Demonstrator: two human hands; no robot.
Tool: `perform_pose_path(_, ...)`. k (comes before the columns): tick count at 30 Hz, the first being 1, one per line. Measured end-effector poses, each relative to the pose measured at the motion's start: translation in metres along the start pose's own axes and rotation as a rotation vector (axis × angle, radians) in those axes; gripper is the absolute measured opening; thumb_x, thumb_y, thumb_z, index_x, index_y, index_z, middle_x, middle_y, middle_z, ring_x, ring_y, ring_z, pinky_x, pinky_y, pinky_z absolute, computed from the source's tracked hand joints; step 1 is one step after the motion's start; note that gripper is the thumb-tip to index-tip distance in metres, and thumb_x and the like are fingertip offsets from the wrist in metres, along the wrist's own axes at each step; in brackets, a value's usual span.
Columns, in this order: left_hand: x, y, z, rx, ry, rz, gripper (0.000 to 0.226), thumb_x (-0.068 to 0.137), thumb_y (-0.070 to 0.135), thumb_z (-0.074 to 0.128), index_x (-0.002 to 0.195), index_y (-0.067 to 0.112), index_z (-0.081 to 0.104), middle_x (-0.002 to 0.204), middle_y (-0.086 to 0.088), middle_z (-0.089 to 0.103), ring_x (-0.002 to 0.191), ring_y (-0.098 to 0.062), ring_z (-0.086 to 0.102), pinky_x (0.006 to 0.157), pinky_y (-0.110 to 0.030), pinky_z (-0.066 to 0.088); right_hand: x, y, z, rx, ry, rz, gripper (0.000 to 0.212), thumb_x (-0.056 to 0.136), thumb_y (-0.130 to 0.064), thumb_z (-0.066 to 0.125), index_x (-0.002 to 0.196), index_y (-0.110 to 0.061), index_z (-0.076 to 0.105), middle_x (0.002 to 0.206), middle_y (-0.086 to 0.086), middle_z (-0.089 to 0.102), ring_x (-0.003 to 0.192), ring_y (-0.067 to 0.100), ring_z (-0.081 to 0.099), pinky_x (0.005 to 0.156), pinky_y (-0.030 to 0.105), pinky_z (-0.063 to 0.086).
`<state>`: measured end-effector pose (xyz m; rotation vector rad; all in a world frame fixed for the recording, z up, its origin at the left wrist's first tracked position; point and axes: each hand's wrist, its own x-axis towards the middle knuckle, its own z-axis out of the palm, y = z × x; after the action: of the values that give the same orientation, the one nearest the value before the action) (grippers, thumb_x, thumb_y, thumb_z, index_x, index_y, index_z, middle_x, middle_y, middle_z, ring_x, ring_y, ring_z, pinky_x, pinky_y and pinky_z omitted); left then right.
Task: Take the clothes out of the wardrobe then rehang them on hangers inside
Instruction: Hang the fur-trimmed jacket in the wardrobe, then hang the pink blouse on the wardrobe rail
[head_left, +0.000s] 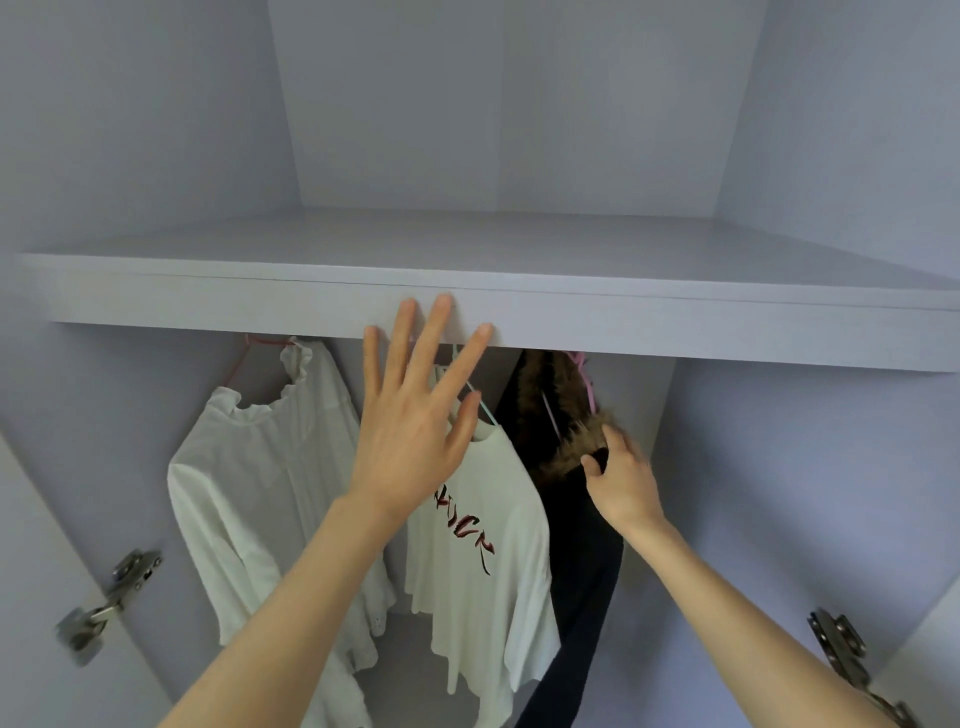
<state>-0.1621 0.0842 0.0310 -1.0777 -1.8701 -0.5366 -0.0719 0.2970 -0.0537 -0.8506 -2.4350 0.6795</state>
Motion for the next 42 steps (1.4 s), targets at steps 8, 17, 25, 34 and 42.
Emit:
perform_pose_path(8,-0.144,-0.002,0.007,0.069,-0.365,-0.277,0.056,0.091,0.037,0.032,0.145,0.027,0.024,0.153,-0.011,0.019,0.142,-0.034,0.007,0.109,-0.059,0.014,-0.063,-0.022,0.039,-0.151,-0.021,-0.524,0.056,0.087,-0.023,0.063,0.137,-0.006,0.043,0.141,0.018,0.043,0.131,0.033,0.040,0.106,0.047,0.030)
perform_pose_path(17,-0.291,0.038,-0.084,0.222,-0.593,-0.754,0.057,0.089,0.043,0.029,0.144,0.029,0.025,0.150,-0.013,0.028,0.140,-0.035,0.013,0.105,-0.060,0.017,-0.178,-0.046,0.113,-0.095,-0.487,-0.770,0.062,0.090,-0.046,0.026,0.136,-0.010,0.045,0.143,0.015,0.041,0.132,0.031,0.040,0.105,0.049,0.031)
perform_pose_path(25,-0.393,0.077,-0.210,0.507,-0.680,-1.074,0.057,0.088,0.046,0.036,0.142,0.029,0.031,0.148,-0.015,0.032,0.138,-0.040,0.019,0.104,-0.060,0.016,-0.296,-0.107,0.139,-0.028,-0.704,-1.084,0.064,0.087,-0.048,0.030,0.137,-0.012,0.044,0.145,0.014,0.039,0.131,0.029,0.041,0.106,0.049,0.031)
perform_pose_path(34,-0.501,0.179,-0.378,0.697,-0.533,-1.537,0.057,0.080,0.045,0.038,0.135,0.028,0.040,0.139,-0.013,0.044,0.131,-0.034,0.024,0.092,-0.061,0.037,-0.498,-0.170,0.140,0.171,-0.948,-1.471,0.061,0.095,-0.038,0.045,0.148,-0.020,0.019,0.155,0.005,0.016,0.144,0.022,0.010,0.112,0.036,-0.004)
perform_pose_path(42,-0.587,0.306,-0.504,0.901,-0.329,-1.957,0.076,0.075,0.058,0.006,0.147,0.034,0.015,0.157,-0.004,0.005,0.143,-0.027,-0.009,0.109,-0.044,-0.011,-0.710,-0.174,0.117,0.234,-1.157,-1.791,0.057,0.089,-0.033,0.056,0.140,-0.013,0.040,0.146,0.012,0.038,0.136,0.032,0.033,0.111,0.048,0.018)
